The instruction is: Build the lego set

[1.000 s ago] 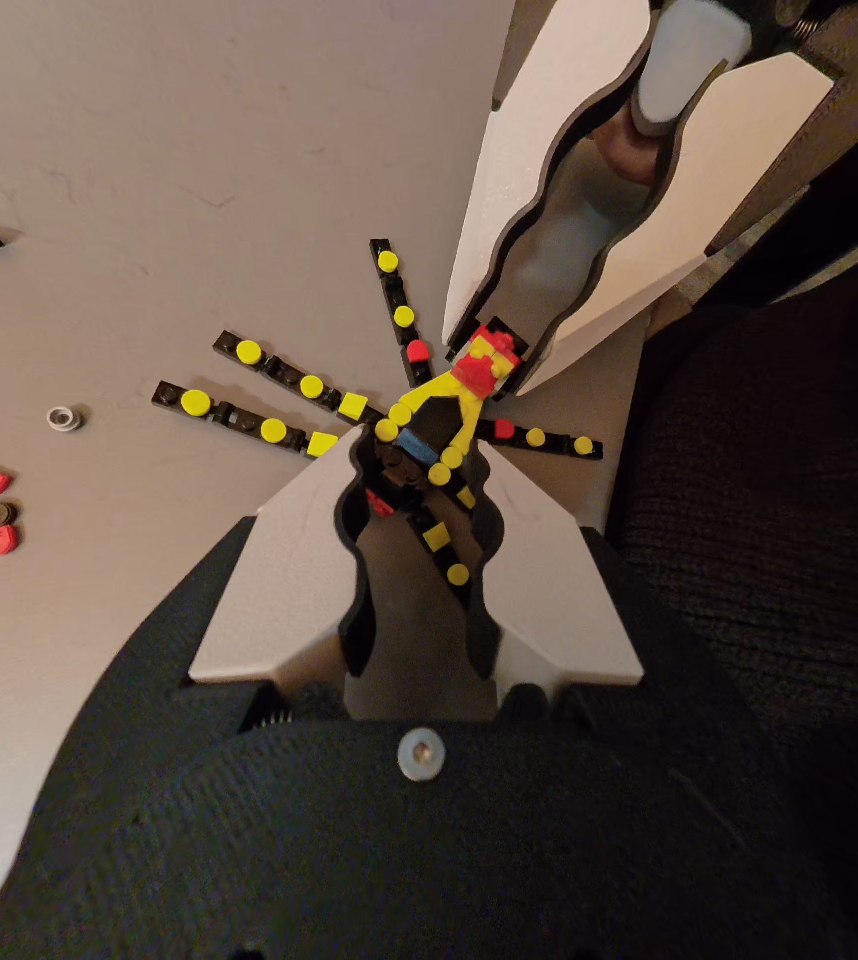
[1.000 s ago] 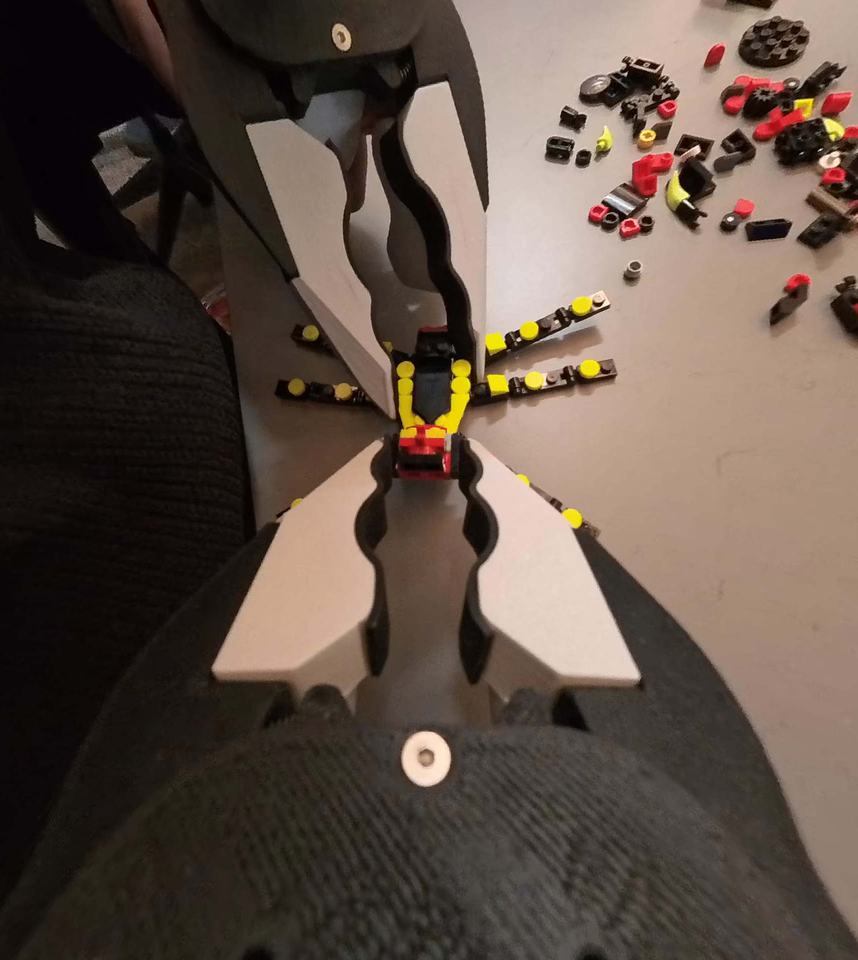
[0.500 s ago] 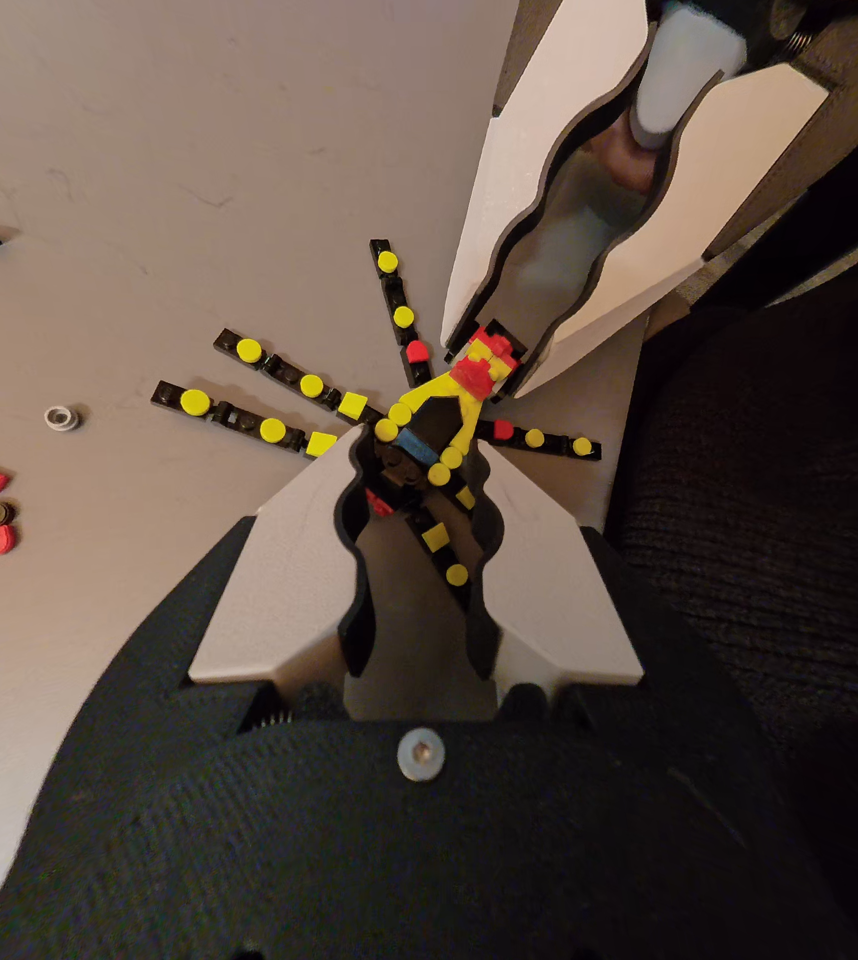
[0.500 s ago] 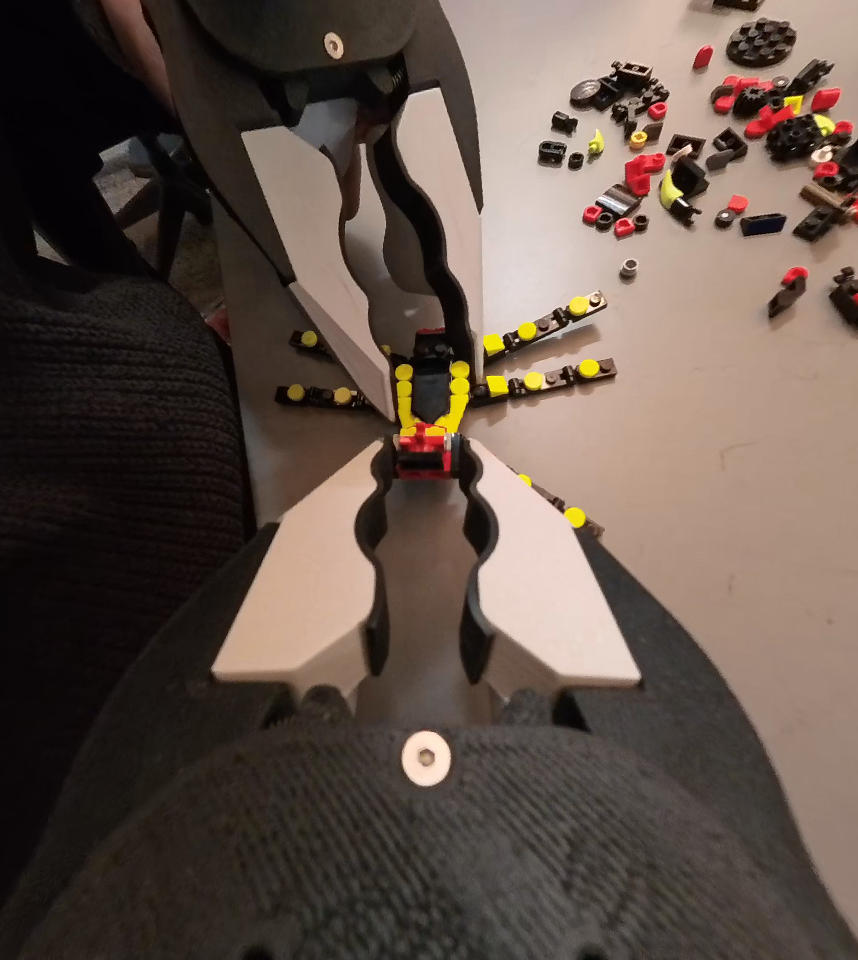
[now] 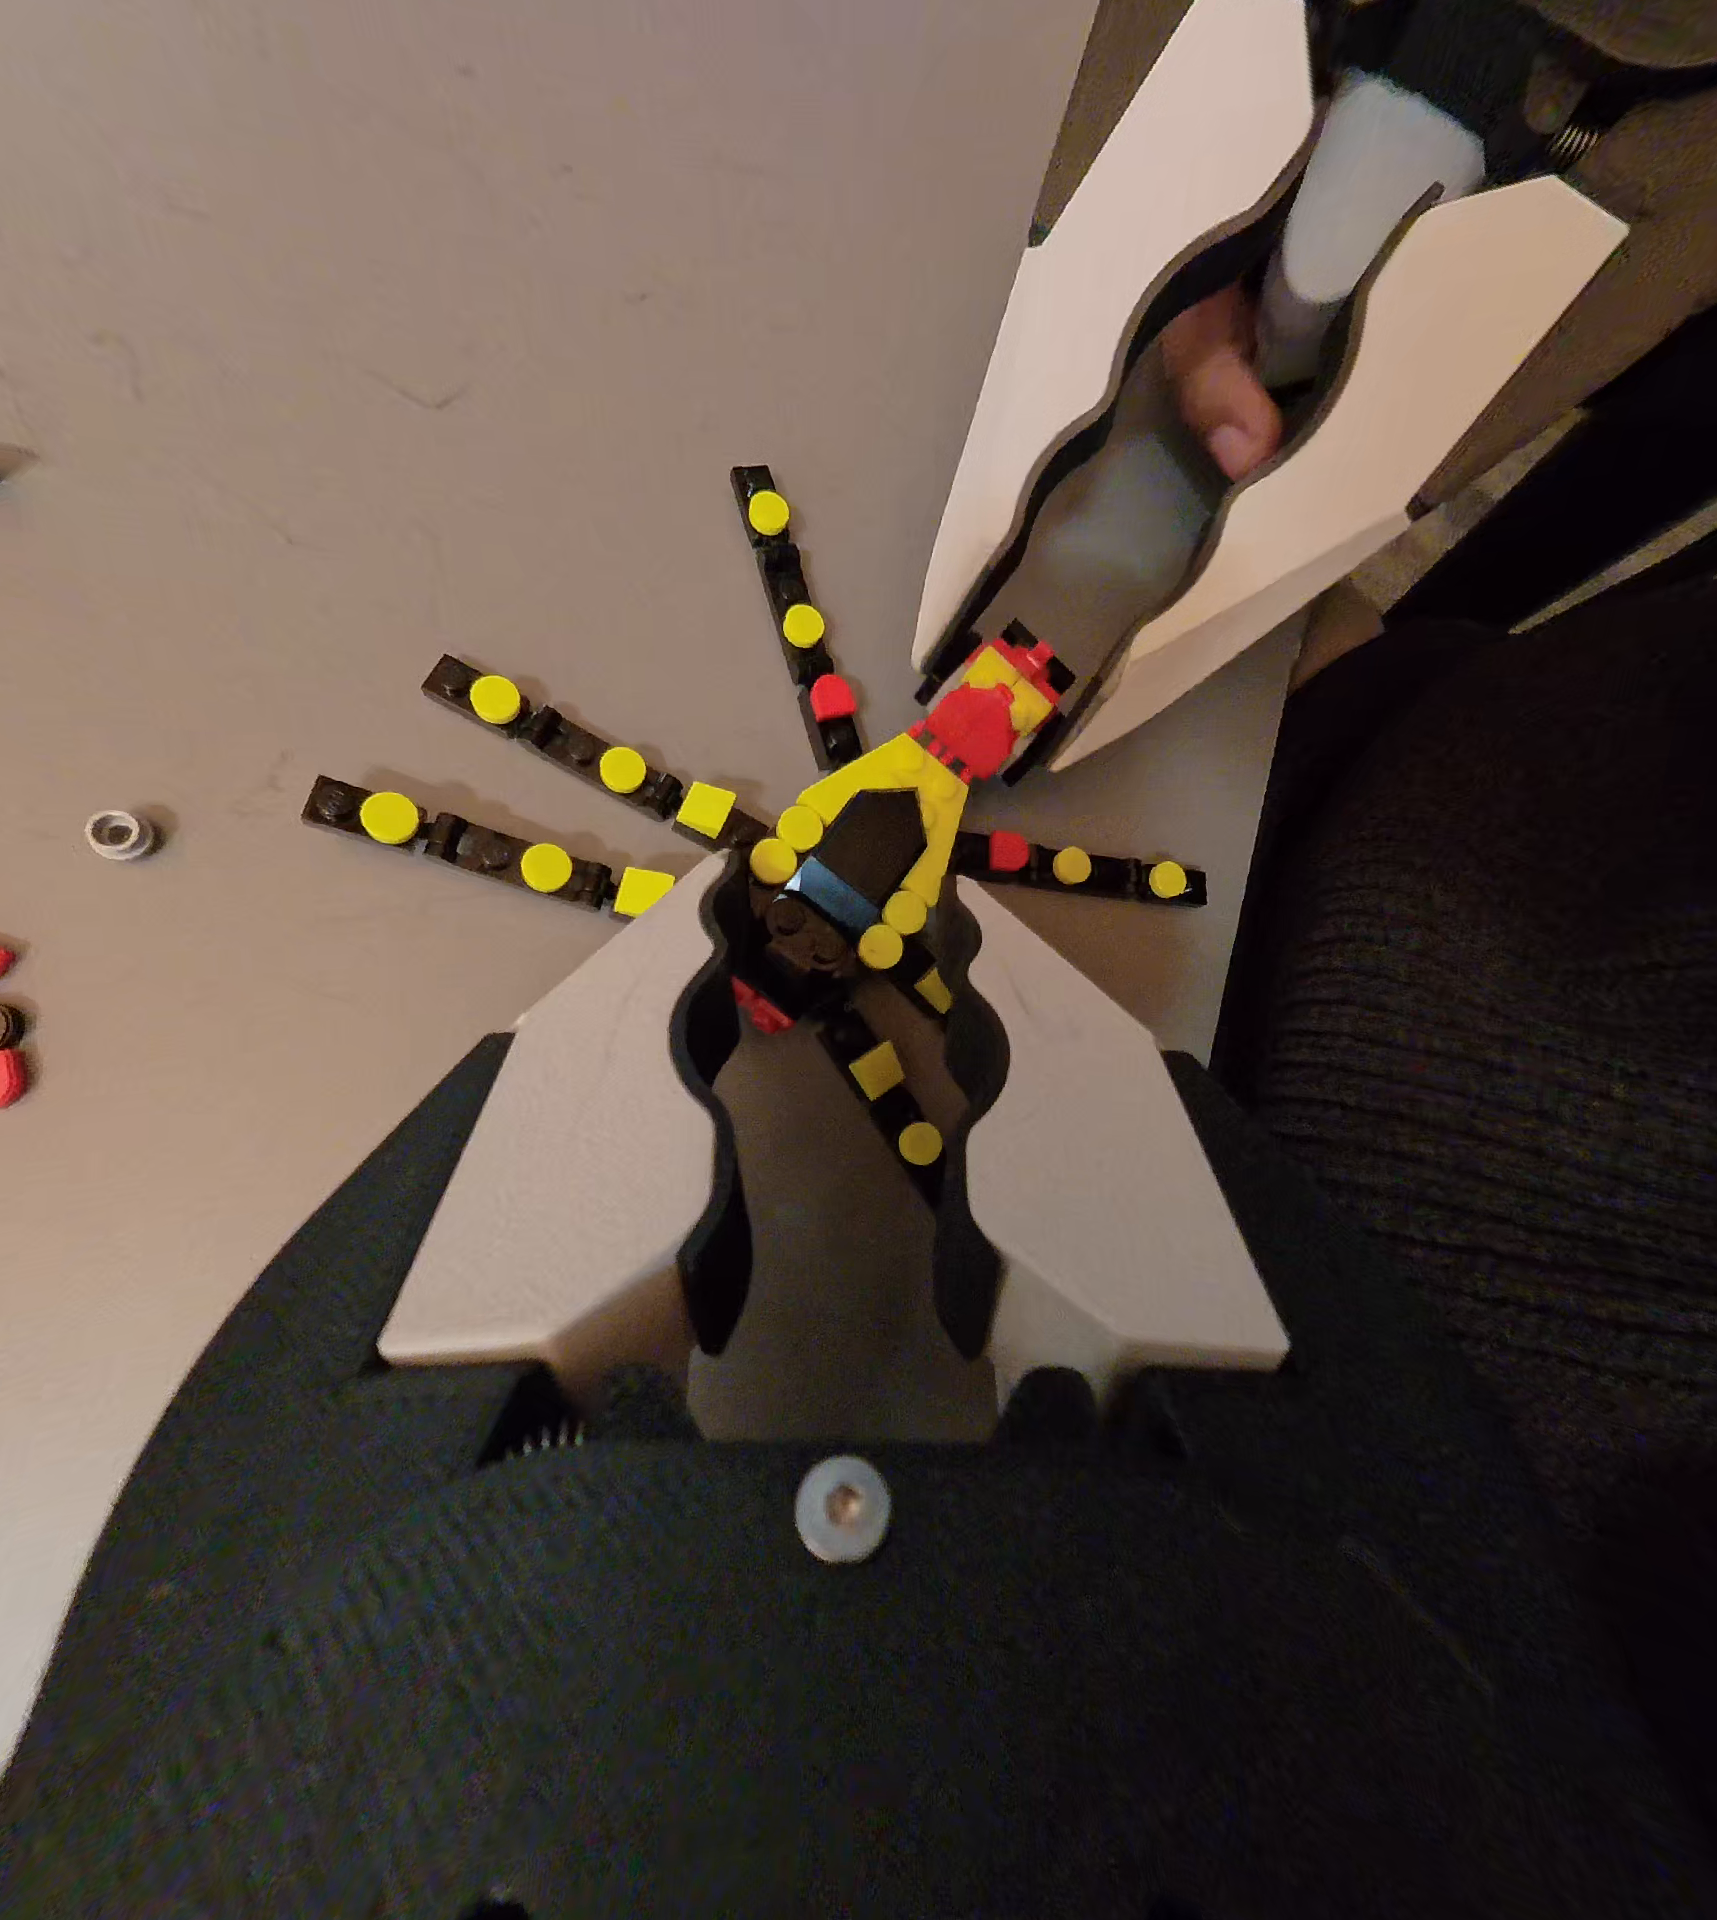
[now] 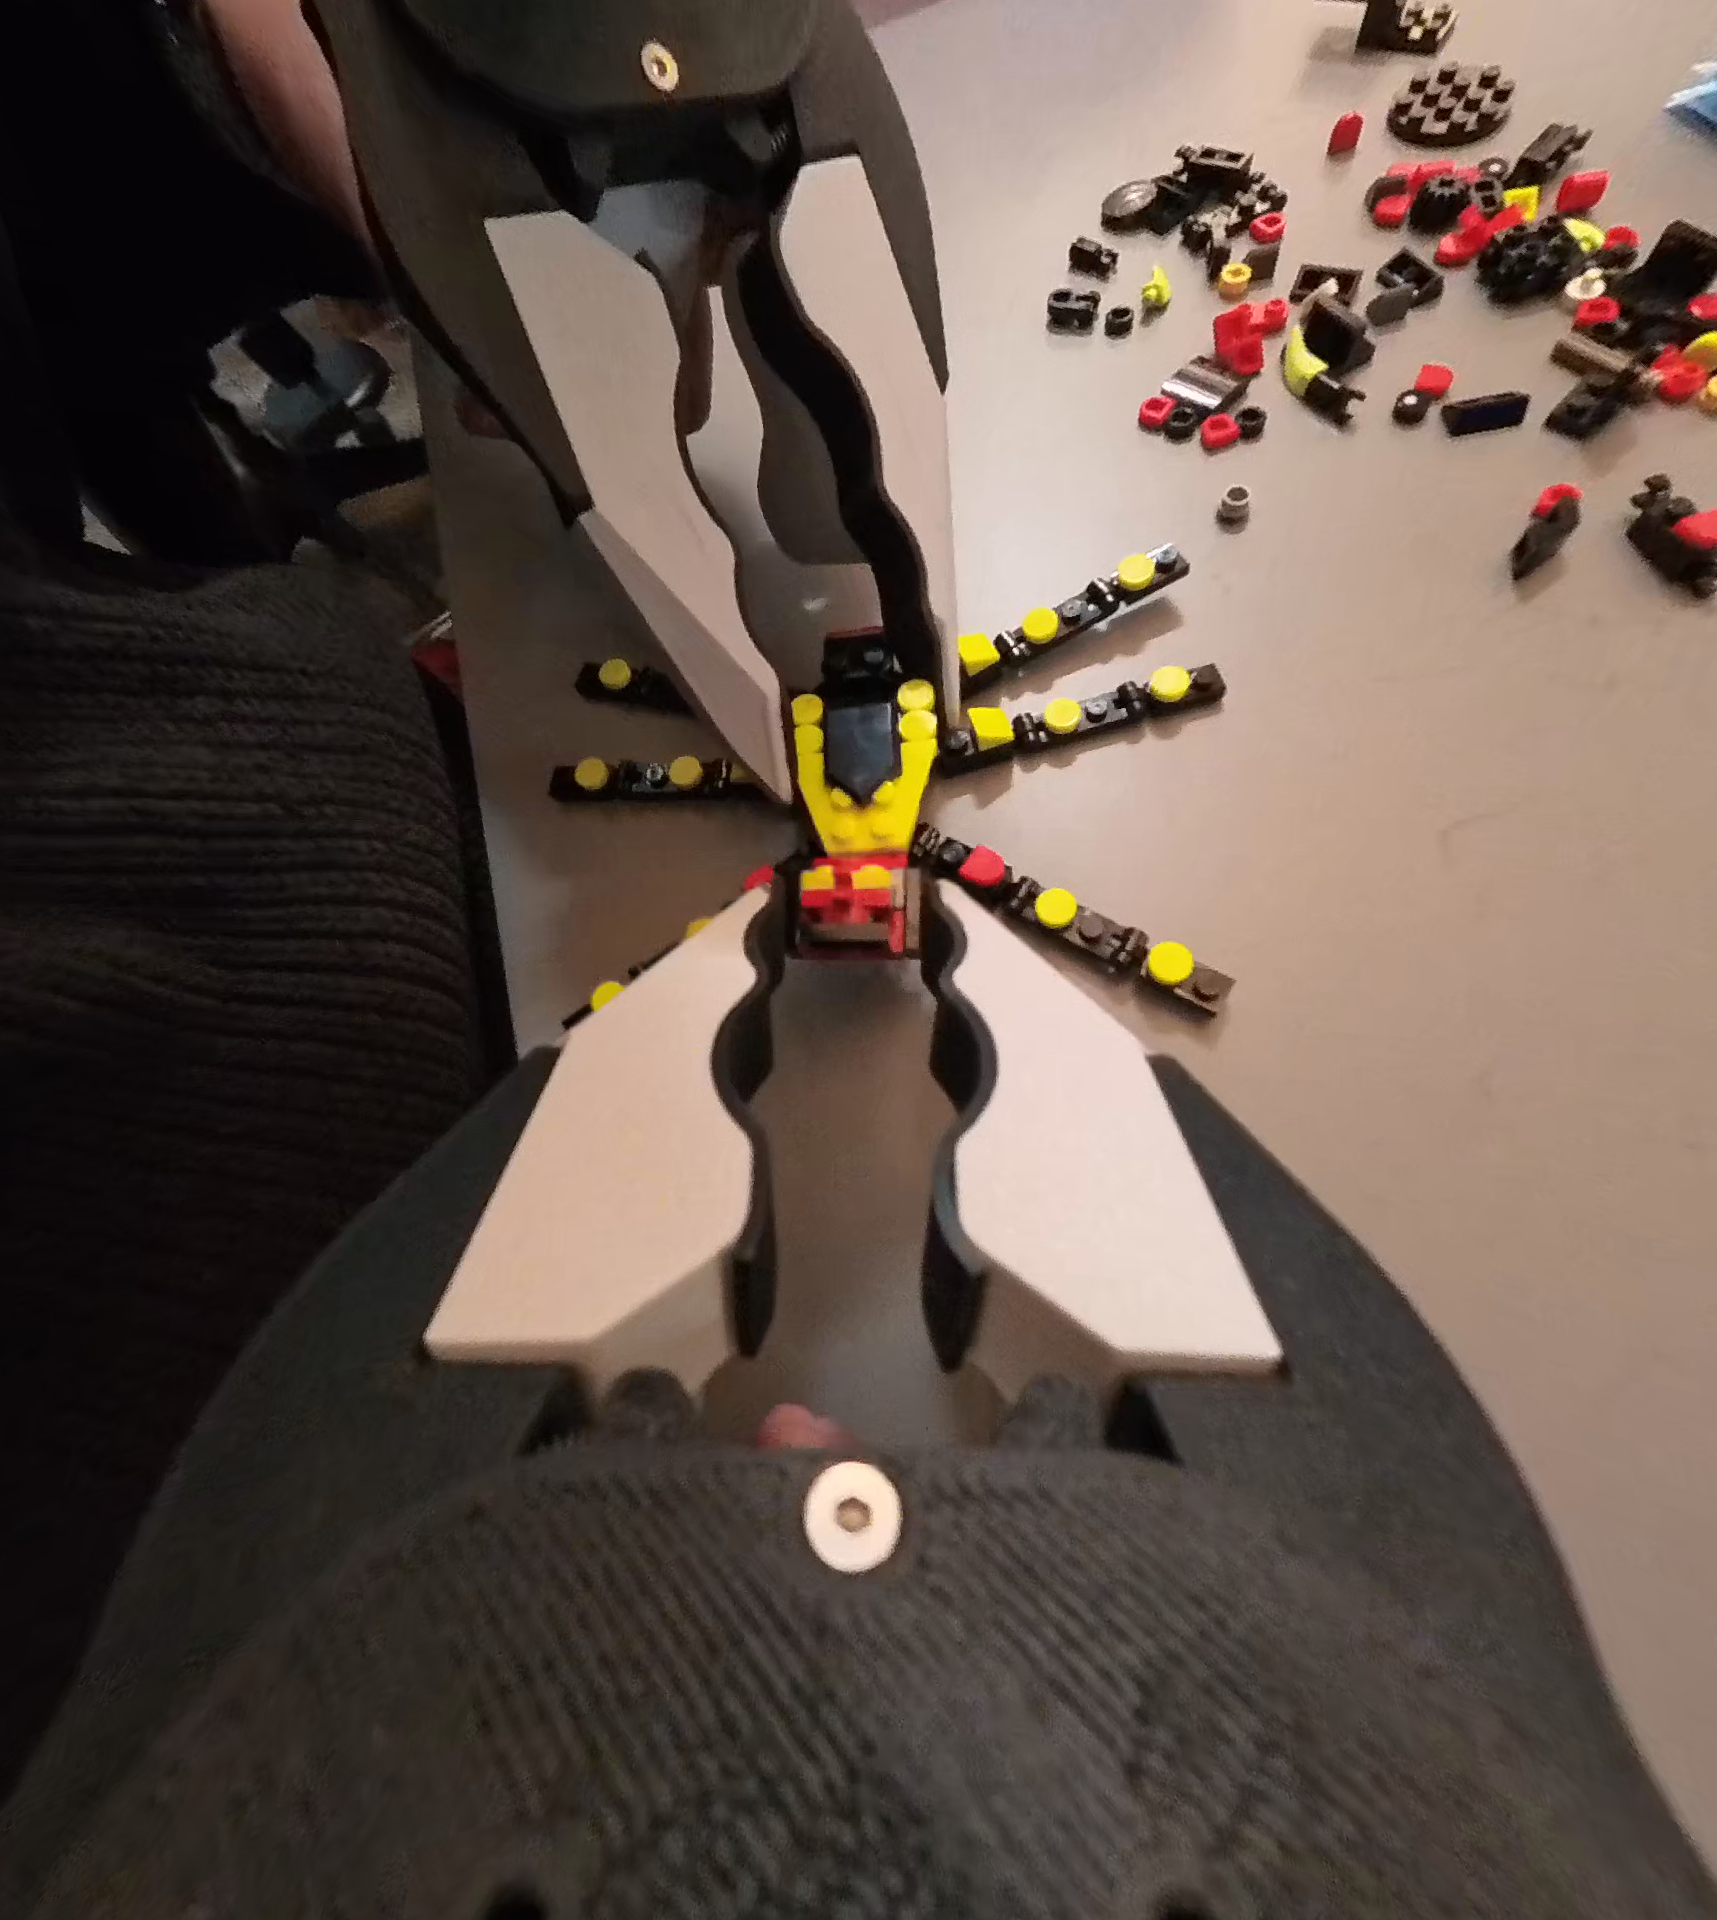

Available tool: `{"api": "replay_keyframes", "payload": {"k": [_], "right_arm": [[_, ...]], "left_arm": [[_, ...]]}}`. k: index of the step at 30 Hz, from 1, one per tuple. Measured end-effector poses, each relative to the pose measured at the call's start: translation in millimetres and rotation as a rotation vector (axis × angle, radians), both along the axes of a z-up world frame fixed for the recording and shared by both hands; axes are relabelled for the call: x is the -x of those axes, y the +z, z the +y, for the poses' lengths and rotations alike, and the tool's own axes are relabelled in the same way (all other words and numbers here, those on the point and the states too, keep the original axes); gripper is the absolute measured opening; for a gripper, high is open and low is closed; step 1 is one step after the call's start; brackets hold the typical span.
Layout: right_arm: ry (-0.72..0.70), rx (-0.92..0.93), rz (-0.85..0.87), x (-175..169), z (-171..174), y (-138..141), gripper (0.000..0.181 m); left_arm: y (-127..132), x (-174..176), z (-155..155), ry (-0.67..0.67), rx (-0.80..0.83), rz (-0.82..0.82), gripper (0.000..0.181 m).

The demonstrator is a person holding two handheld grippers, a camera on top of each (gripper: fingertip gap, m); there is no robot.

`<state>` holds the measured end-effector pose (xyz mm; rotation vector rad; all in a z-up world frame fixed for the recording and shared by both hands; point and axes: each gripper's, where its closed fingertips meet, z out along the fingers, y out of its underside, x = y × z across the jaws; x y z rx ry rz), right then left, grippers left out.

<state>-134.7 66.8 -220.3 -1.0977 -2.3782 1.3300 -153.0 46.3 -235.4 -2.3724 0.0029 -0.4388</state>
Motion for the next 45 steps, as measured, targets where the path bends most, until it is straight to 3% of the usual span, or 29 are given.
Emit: {"api": "replay_keyframes", "payload": {"k": [24, 27, 32, 37, 40, 45], "right_arm": [[-0.004, 0.059, -0.018, 5, -2, 2, 0.024], [-0.024, 0.039, -0.077, 3, 1, -6, 0.038], [-0.041, -0.027, -0.087, 0, 6, -12, 0.042], [-0.145, -0.062, -0.093, -3, 13, -7, 0.056], [-0.27, -0.084, -0.082, -5, 16, -1, 0.042], [-0.383, -0.22, -0.069, -14, 13, -20, 0.041]], "left_arm": [[0, 0, 0, 0.01, -0.001, -0.019, 0.034], [0, 0, 0, 0.01, -0.001, -0.021, 0.034], [0, 0, 0, 0.01, -0.001, -0.022, 0.034], [0, 0, 0, 0.011, -0.001, -0.023, 0.034], [0, 0, 0, 0.01, -0.001, -0.024, 0.034], [0, 0, 0, 0.01, -0.003, -0.023, 0.034]]}}
